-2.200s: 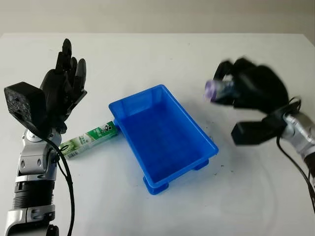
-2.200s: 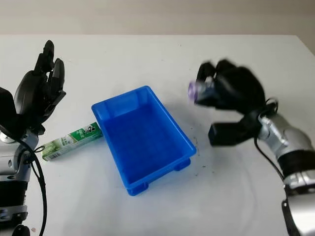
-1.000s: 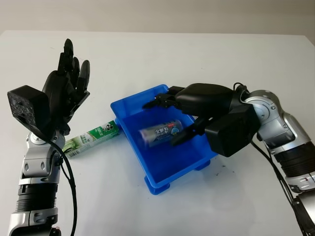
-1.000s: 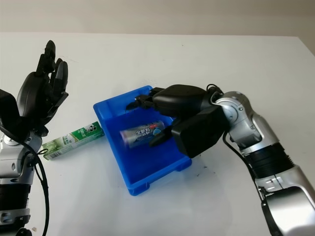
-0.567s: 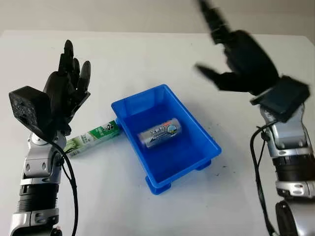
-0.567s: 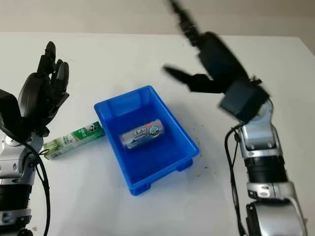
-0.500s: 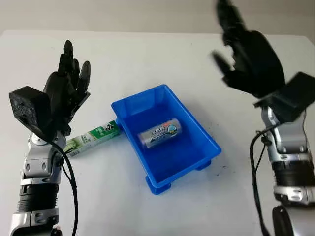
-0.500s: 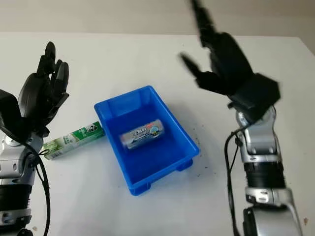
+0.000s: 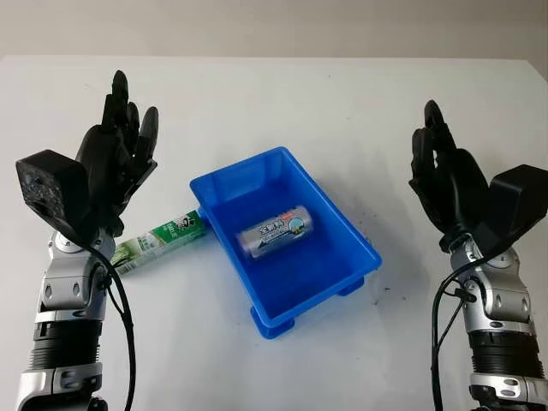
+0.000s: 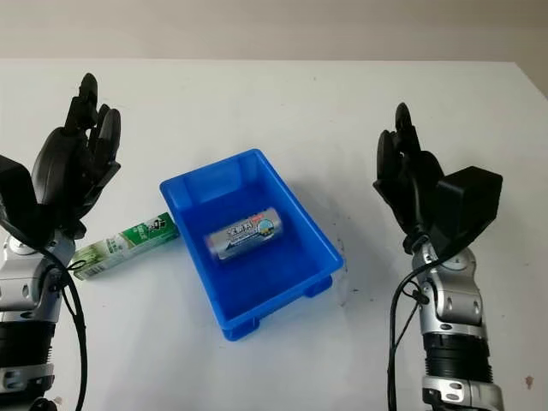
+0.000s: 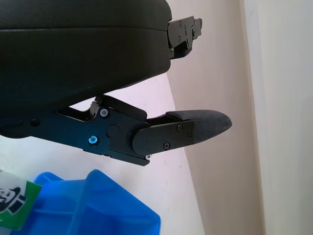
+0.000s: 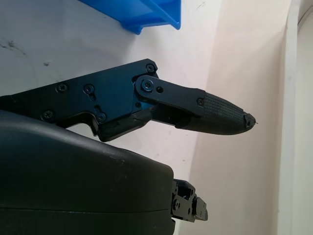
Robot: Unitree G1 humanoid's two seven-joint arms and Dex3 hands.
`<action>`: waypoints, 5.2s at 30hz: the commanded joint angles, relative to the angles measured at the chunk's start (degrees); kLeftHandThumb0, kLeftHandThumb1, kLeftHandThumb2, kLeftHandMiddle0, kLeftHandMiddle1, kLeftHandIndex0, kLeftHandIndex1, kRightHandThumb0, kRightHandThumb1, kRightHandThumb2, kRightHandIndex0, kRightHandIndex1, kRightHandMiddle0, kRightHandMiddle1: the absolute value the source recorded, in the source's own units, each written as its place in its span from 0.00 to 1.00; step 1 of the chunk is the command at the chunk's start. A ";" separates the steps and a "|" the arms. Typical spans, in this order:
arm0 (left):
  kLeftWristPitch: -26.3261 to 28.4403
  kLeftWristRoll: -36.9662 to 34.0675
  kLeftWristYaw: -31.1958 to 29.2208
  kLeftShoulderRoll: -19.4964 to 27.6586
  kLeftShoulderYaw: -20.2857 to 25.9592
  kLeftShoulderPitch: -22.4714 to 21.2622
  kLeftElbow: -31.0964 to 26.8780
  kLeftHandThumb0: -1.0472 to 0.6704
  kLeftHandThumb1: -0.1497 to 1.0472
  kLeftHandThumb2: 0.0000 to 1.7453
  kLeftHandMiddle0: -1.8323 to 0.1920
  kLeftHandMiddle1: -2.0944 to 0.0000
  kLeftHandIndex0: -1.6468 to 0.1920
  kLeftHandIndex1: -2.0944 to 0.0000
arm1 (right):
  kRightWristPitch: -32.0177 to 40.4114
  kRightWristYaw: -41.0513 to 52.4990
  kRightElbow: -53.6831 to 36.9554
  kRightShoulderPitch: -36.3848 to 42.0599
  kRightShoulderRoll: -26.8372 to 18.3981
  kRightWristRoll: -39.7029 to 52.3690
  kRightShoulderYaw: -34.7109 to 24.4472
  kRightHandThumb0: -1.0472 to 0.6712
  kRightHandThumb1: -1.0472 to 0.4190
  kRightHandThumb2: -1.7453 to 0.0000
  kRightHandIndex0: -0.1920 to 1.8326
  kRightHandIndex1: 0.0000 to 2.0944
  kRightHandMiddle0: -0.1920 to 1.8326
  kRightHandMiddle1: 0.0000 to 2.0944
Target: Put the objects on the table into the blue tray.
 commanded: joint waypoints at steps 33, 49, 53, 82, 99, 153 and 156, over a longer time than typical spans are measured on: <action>54.89 41.15 -33.06 48.54 -11.77 34.27 -66.25 0.09 0.94 0.03 0.91 0.97 0.92 0.97 | 0.49 0.86 -1.33 -2.31 -0.43 -0.10 -0.60 0.18 0.00 0.58 0.00 0.00 0.00 0.00; 48.73 73.78 -21.57 25.20 -35.51 21.91 -39.97 0.20 1.00 0.10 0.87 0.95 0.91 0.96 | -0.14 1.94 -1.25 -1.96 -0.54 0.00 -0.95 0.19 0.00 0.58 0.00 0.00 0.00 0.00; 42.69 73.67 -14.92 19.76 -32.48 21.87 -36.47 0.21 1.00 0.15 0.93 0.34 0.84 0.94 | -0.10 1.92 -1.89 -1.58 -0.56 0.00 -1.00 0.18 0.00 0.59 0.00 0.00 0.00 0.00; 19.22 75.28 -20.41 17.59 -24.86 13.75 -19.78 0.30 1.00 0.18 0.55 0.00 0.90 0.04 | 1.01 2.05 -4.76 -1.41 -0.83 0.40 -1.96 0.19 0.00 0.59 0.00 0.00 0.00 0.00; 22.47 80.42 -20.66 26.23 -8.53 3.52 -24.96 0.33 1.00 0.11 0.62 0.00 0.78 0.16 | 1.12 2.36 -4.04 -1.86 -0.57 0.40 -1.53 0.22 0.00 0.57 0.00 0.00 0.00 0.00; -1.81 15.01 -44.86 15.32 -18.58 -14.39 -18.85 0.10 0.88 0.02 1.00 1.00 1.00 1.00 | 0.93 1.06 -3.62 -1.01 1.40 -0.49 0.73 0.20 0.00 0.61 0.00 0.00 0.00 0.00; 5.57 2.10 -46.54 13.44 -12.92 -17.43 -11.59 0.08 0.89 0.03 1.00 1.00 1.00 1.00 | 0.80 0.84 -3.63 -1.03 1.59 -0.59 0.78 0.20 0.00 0.61 0.00 0.00 0.00 0.00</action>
